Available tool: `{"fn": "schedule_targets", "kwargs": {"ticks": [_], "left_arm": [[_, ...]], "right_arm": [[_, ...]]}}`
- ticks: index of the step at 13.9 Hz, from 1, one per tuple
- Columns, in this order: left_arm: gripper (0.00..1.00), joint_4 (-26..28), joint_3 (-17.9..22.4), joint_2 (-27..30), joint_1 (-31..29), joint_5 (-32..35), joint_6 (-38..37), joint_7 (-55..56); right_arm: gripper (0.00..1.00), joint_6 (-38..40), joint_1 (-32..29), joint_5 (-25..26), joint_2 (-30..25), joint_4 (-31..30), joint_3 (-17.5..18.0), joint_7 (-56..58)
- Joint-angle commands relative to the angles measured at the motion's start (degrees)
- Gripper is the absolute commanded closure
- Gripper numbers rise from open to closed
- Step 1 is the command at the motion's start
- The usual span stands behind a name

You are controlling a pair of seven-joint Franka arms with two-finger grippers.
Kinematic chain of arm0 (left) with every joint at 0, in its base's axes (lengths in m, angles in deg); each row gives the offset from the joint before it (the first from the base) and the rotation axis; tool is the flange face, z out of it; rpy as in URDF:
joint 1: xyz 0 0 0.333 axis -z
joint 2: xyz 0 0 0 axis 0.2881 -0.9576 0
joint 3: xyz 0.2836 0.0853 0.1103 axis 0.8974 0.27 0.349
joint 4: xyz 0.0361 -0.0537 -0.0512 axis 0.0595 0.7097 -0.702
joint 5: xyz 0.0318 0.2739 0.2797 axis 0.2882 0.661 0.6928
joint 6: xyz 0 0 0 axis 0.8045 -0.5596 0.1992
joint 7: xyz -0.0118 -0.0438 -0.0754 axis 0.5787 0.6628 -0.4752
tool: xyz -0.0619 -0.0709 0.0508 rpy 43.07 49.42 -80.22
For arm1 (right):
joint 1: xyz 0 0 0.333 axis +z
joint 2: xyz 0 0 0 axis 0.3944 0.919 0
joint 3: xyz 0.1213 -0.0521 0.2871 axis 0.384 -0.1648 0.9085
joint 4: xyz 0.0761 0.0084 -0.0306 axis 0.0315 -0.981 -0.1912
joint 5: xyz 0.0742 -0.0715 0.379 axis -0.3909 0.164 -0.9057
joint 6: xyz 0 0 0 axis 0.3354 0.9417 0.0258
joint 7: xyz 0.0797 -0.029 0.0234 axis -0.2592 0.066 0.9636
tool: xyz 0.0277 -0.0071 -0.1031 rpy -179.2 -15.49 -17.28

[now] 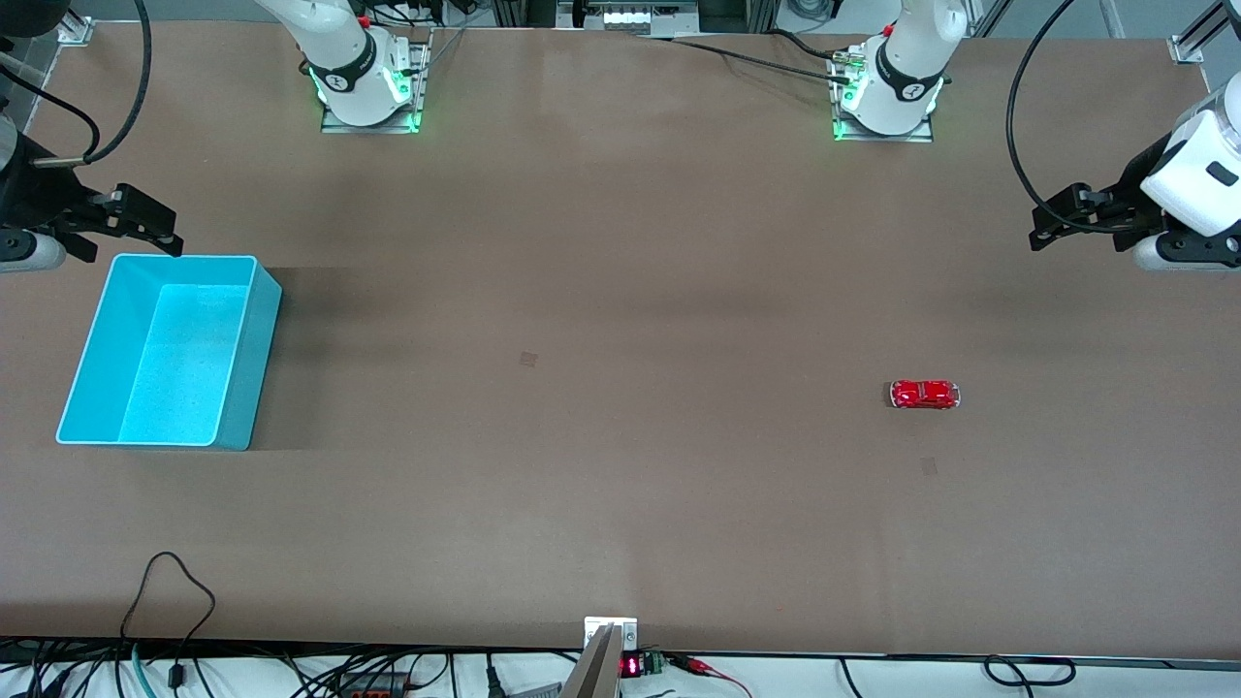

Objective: Wind red beetle toy and store in blue box
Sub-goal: 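Reach the left gripper toward the red car while the right gripper nears the box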

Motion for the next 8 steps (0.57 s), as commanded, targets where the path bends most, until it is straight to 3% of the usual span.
{"fn": "schedule_targets", "kwargs": {"ticks": [1,8], "left_arm": [[0.0,2.39,-0.53,2.02,-0.61,-0.27,0.91,0.15],[0.0,-0.67,-0.8,-3.23,0.62,-1.14,-2.08,0.24]], "right_arm": [[0.0,0.17,0.09,0.66,-0.34,0.29,-0.05,-0.44],[0.0,0.61,0.18,0.66,-0.43,0.29,-0.05,-0.36]]}}
